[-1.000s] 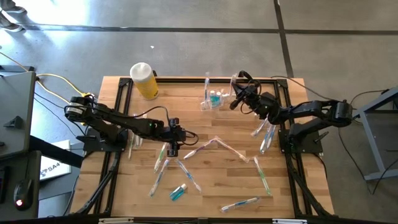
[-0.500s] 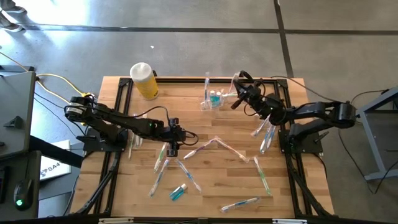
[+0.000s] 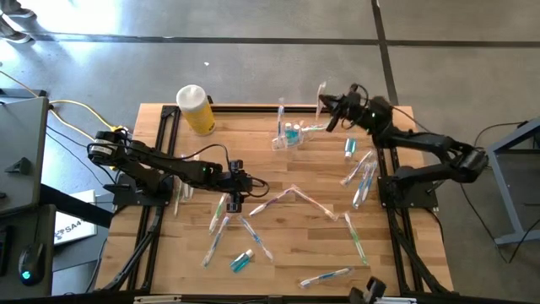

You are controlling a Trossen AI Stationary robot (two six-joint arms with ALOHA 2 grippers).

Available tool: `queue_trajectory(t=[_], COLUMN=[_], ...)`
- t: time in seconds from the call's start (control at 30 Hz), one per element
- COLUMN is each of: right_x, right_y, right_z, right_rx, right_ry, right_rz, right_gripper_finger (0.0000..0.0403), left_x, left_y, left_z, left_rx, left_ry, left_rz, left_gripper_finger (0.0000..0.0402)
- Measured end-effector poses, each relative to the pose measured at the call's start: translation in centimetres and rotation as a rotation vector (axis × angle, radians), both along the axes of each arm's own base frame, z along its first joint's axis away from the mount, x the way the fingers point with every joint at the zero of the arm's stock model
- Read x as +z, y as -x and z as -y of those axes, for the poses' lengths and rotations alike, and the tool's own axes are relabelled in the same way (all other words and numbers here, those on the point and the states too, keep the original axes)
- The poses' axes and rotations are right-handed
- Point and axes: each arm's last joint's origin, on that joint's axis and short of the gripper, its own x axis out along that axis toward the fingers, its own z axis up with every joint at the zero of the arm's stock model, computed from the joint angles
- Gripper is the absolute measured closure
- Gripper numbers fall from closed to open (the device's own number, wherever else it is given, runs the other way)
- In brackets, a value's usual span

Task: Pick & Place toothbrushing station
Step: Put the orange toothbrush into the transparent organizer

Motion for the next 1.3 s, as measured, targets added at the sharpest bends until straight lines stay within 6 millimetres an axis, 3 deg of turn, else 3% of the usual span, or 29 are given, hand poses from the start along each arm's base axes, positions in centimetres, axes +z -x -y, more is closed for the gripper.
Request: queue_trajectory(t=[0.2, 0.6, 0.93, 1.3], right_x=[0.7, -3.7, -4.9, -7.9], right_y=[0.9, -1.4, -0.9, -0.8], right_z=[3.1, 7.3, 8.2, 8.9], right_rx=[0.221, 0.499, 0.559, 0.558], right_ry=[-0.044, -0.101, -0.109, -0.177], right_rz=[0.000, -0.059, -0.103, -0.153], right_gripper_finger=[0.0399, 0.0399, 0.0399, 0.0399], left_x=[0.0, 0.6, 0.5, 1.0], left_y=[0.0, -0.7, -0.7, -1.3], left_z=[0.0, -0.8, -3.9, -3.8], left_rx=[-0.008, -0.036, -0.031, -0.128], left_ry=[0.012, -0.109, 0.014, 0.046], left_rz=[0.004, 0.065, 0.066, 0.139], left_gripper_finger=[0.0174, 0.0174, 0.0174, 0.0174])
